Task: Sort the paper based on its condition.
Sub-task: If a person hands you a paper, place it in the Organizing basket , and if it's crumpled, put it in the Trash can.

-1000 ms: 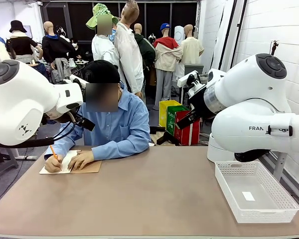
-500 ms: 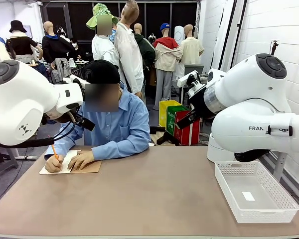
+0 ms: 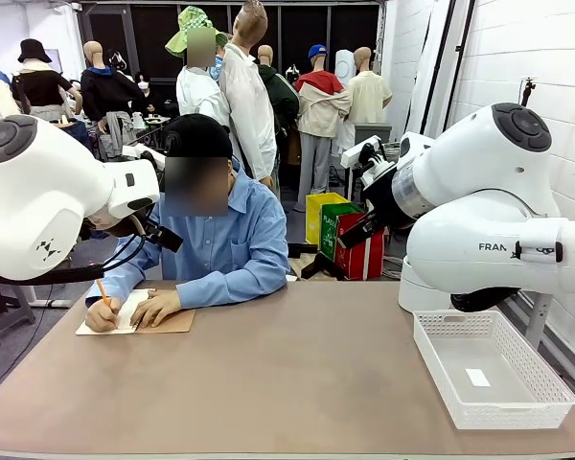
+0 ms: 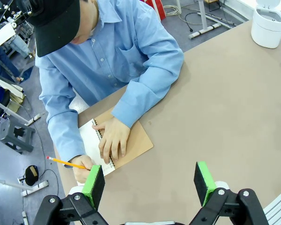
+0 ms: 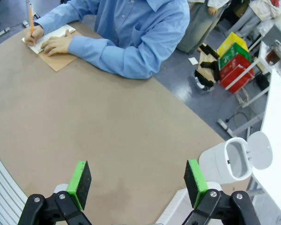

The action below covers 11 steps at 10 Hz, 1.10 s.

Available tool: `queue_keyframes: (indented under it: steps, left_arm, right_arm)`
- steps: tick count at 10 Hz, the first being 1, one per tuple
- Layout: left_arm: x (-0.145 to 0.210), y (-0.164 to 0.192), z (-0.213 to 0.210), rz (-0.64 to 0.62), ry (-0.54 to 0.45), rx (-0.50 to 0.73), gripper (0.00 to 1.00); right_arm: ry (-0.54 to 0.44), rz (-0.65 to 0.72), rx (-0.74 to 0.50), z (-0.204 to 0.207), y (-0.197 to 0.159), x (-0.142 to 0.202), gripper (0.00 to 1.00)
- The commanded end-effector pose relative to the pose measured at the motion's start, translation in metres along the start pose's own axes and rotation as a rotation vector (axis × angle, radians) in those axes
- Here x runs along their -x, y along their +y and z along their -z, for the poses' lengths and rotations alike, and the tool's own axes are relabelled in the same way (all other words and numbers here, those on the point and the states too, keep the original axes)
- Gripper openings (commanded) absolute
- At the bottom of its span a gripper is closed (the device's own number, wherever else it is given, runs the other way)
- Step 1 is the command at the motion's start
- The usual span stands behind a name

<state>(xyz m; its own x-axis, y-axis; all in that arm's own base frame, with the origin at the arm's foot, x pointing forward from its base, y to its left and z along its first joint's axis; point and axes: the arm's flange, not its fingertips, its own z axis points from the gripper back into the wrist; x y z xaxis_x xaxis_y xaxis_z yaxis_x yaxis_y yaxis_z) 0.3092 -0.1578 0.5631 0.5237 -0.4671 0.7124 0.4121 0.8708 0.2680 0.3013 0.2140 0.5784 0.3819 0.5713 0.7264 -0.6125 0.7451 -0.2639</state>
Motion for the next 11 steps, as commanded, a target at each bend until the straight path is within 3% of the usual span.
queue_keyframes:
  steps: [1, 11]
  left_arm:
    - [-0.0005, 0.0010, 0.0007, 0.013, -0.005, -0.005, 1.00]
    - [-0.0005, 0.0010, 0.0007, 0.013, -0.005, -0.005, 1.00]
  right_arm:
    - [0.002, -0.003, 0.004, 0.0002, 0.0010, -0.0001, 1.00]
    - [0.002, -0.003, 0.004, 0.0002, 0.0010, -0.0001, 1.00]
